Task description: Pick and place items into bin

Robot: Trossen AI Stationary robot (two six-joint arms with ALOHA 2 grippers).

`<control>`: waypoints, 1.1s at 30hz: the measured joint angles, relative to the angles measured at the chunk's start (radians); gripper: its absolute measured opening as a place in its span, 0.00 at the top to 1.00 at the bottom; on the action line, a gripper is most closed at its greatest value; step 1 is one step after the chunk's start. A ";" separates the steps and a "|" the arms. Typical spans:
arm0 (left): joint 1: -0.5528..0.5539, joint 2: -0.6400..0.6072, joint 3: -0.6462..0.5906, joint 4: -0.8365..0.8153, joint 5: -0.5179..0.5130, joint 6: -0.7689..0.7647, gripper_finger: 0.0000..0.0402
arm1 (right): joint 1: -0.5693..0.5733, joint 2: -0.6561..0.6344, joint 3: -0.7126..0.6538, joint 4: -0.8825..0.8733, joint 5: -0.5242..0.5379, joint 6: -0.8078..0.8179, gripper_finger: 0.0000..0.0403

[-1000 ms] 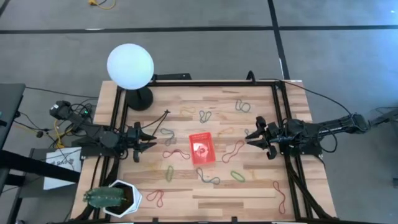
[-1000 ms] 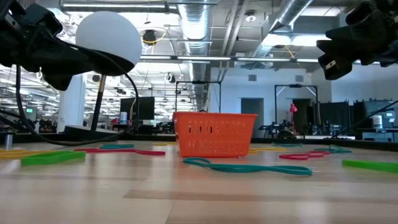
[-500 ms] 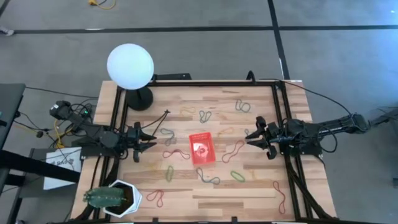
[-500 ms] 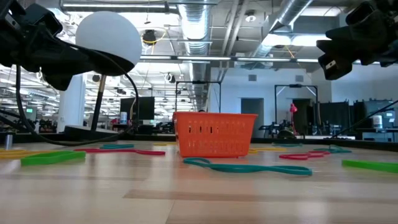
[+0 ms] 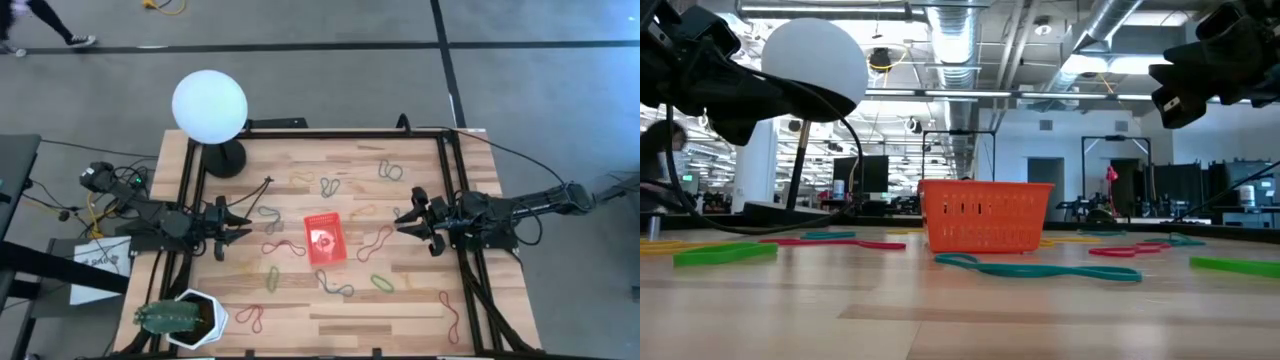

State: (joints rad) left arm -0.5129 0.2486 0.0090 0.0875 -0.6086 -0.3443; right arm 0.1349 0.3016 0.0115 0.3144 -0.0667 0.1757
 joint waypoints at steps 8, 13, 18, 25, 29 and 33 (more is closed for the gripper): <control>0.000 0.000 0.005 0.014 -0.059 0.219 0.70 | 0.000 0.000 0.000 0.000 0.000 0.000 0.75; 0.000 0.000 0.008 -0.002 -0.058 0.269 0.70 | 0.000 0.000 0.000 0.000 0.000 0.000 0.75; 0.000 0.000 0.009 0.005 -0.067 0.236 0.70 | 0.000 0.000 0.000 0.000 0.000 0.000 0.75; 0.000 0.000 0.010 0.012 -0.074 0.081 0.70 | 0.000 0.000 0.000 0.000 0.000 0.000 0.75; 0.000 0.000 0.012 0.007 -0.164 0.089 0.70 | 0.000 0.000 0.000 0.000 0.000 0.000 0.75; 0.000 0.000 0.013 -0.003 -0.239 0.079 0.70 | 0.000 0.000 0.000 0.000 0.000 0.000 0.75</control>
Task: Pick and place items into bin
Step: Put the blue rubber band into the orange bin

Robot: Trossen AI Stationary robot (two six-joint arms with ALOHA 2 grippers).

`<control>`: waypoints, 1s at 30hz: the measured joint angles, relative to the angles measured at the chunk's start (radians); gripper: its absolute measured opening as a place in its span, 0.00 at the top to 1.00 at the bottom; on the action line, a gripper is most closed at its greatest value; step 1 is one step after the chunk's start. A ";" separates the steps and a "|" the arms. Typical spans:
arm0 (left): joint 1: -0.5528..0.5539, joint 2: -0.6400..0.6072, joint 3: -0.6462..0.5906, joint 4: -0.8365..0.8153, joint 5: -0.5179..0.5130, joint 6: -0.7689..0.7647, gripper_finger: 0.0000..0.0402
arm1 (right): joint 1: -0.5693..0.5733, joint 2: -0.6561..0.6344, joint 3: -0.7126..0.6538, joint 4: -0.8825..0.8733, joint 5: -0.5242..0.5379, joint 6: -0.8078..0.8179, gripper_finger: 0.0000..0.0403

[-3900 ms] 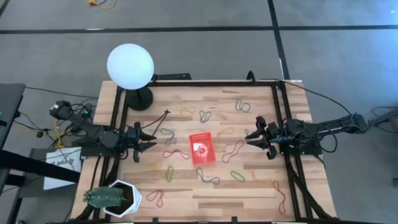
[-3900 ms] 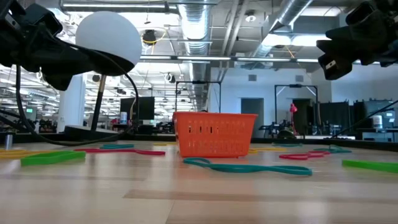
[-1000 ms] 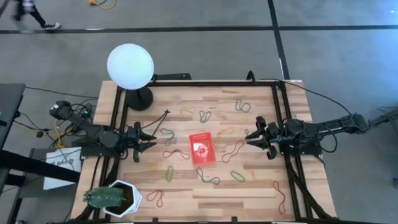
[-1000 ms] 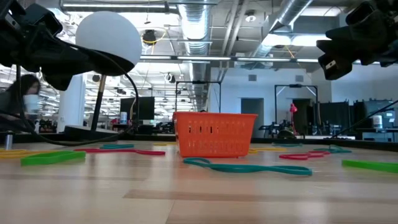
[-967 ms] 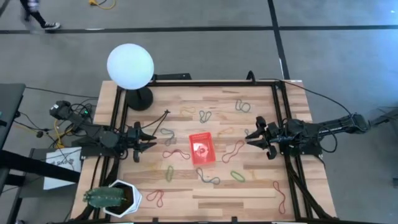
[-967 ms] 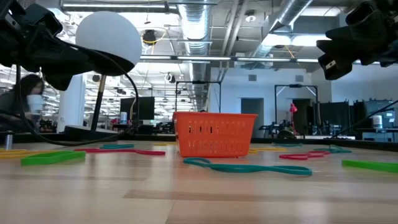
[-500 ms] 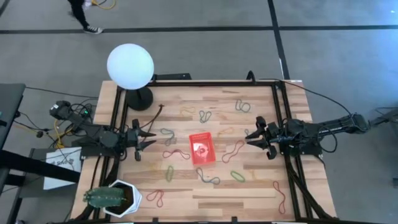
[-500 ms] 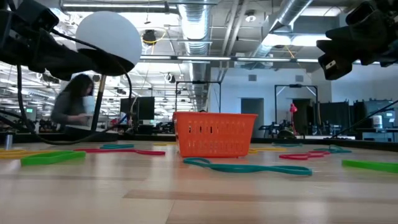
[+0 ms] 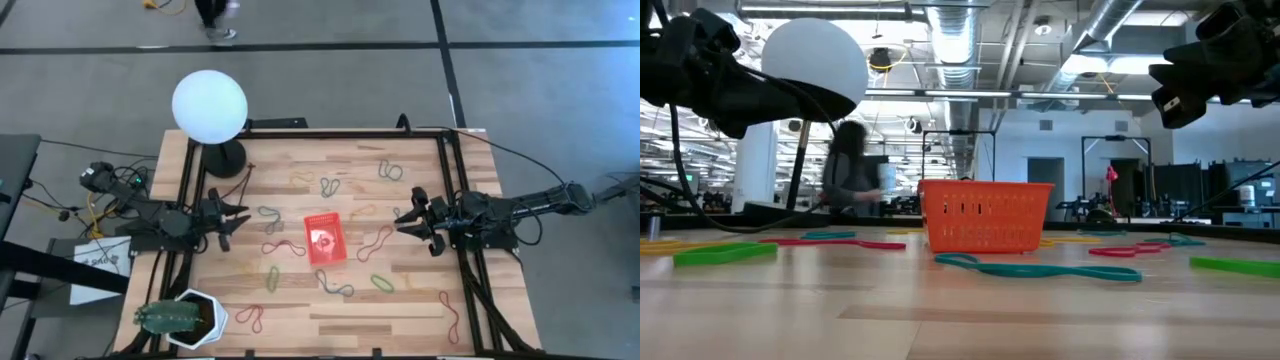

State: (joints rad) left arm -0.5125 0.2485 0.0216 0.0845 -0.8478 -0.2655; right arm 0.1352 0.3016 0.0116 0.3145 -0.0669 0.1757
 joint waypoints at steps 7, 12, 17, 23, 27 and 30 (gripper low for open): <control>0.000 0.000 0.001 -0.033 -0.026 -0.182 0.70 | 0.000 0.000 0.000 0.004 0.000 -0.001 0.75; 0.003 0.000 0.003 -0.046 -0.059 -0.202 0.70 | 0.000 0.000 0.000 0.008 0.000 0.000 0.75; 0.006 0.000 0.003 -0.048 -0.059 -0.202 0.70 | 0.000 0.000 0.000 0.004 0.015 0.000 0.75; 0.006 0.000 0.003 -0.049 -0.058 -0.215 0.70 | 0.000 0.000 0.000 0.000 0.016 0.000 0.75; 0.006 0.000 0.003 -0.048 -0.077 -0.205 0.70 | 0.000 0.000 0.000 0.000 0.016 0.000 0.75; 0.006 0.000 0.003 -0.049 -0.100 -0.192 0.70 | 0.000 0.000 0.000 0.000 0.016 0.000 0.75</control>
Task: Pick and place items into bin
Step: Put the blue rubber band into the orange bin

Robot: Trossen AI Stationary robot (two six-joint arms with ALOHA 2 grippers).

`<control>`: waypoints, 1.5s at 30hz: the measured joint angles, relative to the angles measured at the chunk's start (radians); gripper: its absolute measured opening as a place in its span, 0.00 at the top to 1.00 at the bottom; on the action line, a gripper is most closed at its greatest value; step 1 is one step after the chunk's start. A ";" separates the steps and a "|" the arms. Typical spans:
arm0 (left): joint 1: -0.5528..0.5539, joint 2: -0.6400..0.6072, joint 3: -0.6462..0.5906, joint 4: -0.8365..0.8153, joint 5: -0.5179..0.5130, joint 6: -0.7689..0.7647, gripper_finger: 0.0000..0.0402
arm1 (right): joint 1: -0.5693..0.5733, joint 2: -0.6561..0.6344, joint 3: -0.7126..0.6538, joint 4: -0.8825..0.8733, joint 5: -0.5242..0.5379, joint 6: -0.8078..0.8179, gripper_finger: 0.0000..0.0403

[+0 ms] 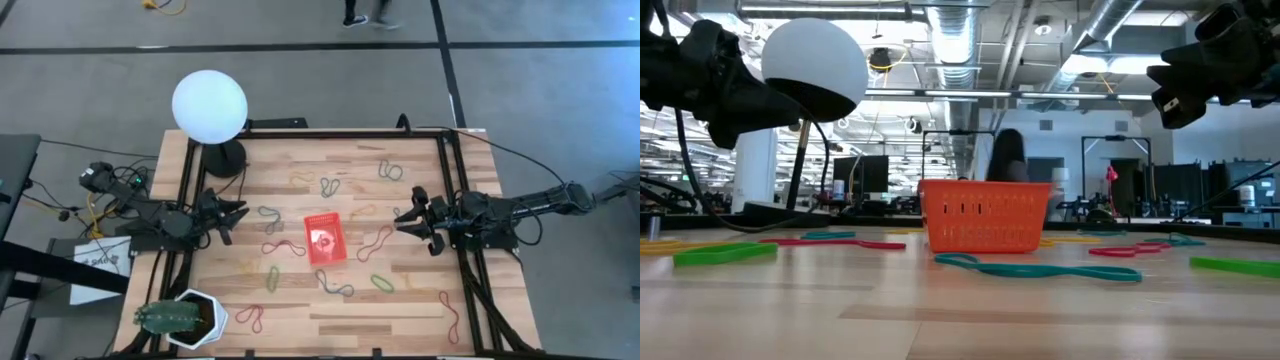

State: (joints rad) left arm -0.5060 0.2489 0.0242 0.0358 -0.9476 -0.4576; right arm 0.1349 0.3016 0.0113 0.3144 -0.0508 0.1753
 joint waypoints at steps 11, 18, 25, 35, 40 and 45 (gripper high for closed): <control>0.000 0.000 -0.001 -0.001 -0.036 -0.044 0.70 | 0.000 0.000 0.000 0.000 0.000 0.000 0.75; 0.000 0.000 -0.003 0.013 -0.108 -0.059 0.70 | 0.000 0.000 0.000 0.000 0.000 0.000 0.75; 0.017 0.000 0.072 0.086 -0.001 0.115 0.70 | 0.000 0.000 0.000 0.000 0.000 0.000 0.75; 0.048 0.000 0.308 0.049 0.018 0.401 0.70 | 0.000 0.000 0.000 0.000 0.000 0.000 0.75; 0.048 0.000 0.319 -0.027 0.001 0.388 0.70 | 0.000 0.000 0.000 0.000 0.000 0.000 0.75; 0.048 0.000 0.319 -0.119 -0.055 0.308 0.70 | 0.000 0.000 0.000 0.000 0.000 0.000 0.75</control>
State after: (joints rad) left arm -0.4576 0.2489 0.3431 -0.0827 -1.0030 -0.1499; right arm 0.1349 0.3016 0.0113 0.3145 -0.0513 0.1753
